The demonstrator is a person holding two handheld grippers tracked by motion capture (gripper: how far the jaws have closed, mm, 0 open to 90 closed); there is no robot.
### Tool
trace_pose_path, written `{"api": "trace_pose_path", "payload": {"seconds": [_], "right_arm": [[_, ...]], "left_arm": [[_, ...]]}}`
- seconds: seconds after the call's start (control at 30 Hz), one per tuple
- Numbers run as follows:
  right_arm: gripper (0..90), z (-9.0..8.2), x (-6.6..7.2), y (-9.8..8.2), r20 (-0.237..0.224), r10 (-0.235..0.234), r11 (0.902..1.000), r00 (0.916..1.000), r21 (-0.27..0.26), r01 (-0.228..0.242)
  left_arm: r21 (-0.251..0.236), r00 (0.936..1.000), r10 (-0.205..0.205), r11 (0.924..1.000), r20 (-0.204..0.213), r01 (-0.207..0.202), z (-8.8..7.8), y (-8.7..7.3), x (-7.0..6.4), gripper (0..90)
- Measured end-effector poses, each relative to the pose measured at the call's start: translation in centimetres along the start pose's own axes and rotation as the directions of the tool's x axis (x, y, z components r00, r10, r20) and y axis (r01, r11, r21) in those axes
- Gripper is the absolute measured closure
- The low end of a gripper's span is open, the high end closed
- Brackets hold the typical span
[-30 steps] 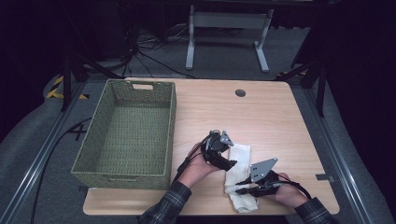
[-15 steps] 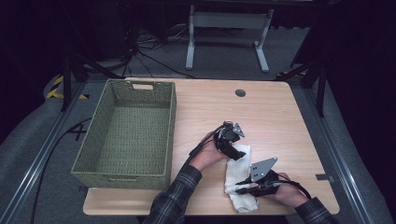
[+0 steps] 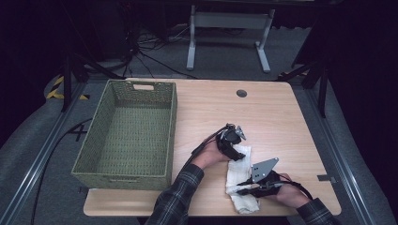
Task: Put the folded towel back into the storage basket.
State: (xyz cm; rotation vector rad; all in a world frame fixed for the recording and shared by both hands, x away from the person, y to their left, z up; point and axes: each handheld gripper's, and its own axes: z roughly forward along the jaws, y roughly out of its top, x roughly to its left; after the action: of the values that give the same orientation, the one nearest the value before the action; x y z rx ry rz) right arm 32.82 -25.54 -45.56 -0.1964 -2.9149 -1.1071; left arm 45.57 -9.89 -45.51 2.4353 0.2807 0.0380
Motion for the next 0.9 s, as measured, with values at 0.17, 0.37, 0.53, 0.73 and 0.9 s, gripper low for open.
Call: {"api": "trace_pose_path", "payload": {"seconds": [0.17, 0.37, 0.53, 0.73, 0.9], "right_arm": [[77.7, 0.0, -0.1, 0.0, -0.009, 0.019, 0.9998, 0.9998, -0.002, -0.019], [78.0, -0.1, -0.3, 0.0, -0.017, 0.043, 0.9991, 0.9989, -0.002, -0.043], [78.1, -0.3, -0.6, 0.0, -0.027, 0.063, 0.9980, 0.9976, -0.007, -0.063], [78.1, -0.9, -0.7, 0.2, -0.018, 0.071, 0.9968, 0.9973, -0.034, -0.072], [78.1, -1.6, -1.1, 0.6, -0.003, 0.080, 0.9951, 0.9967, -0.057, -0.081]], "left_arm": [[-0.012, 0.9986, 0.011, 0.9999, 0.052, -0.010, -0.1, -0.2, -0.4, 65.4], [-0.042, 0.9970, -0.004, 0.9991, 0.078, 0.007, -0.2, -0.6, -0.5, 78.8], [-0.046, 0.9985, -0.007, 0.9989, 0.054, 0.009, -0.6, -0.6, -0.8, 80.1], [-0.078, 0.9994, -0.023, 0.9966, 0.026, 0.025, -2.2, -0.3, -1.2, 80.1], [-0.088, 0.9996, -0.027, 0.9958, 0.003, 0.027, -3.1, 0.0, -1.7, 80.1]]}}
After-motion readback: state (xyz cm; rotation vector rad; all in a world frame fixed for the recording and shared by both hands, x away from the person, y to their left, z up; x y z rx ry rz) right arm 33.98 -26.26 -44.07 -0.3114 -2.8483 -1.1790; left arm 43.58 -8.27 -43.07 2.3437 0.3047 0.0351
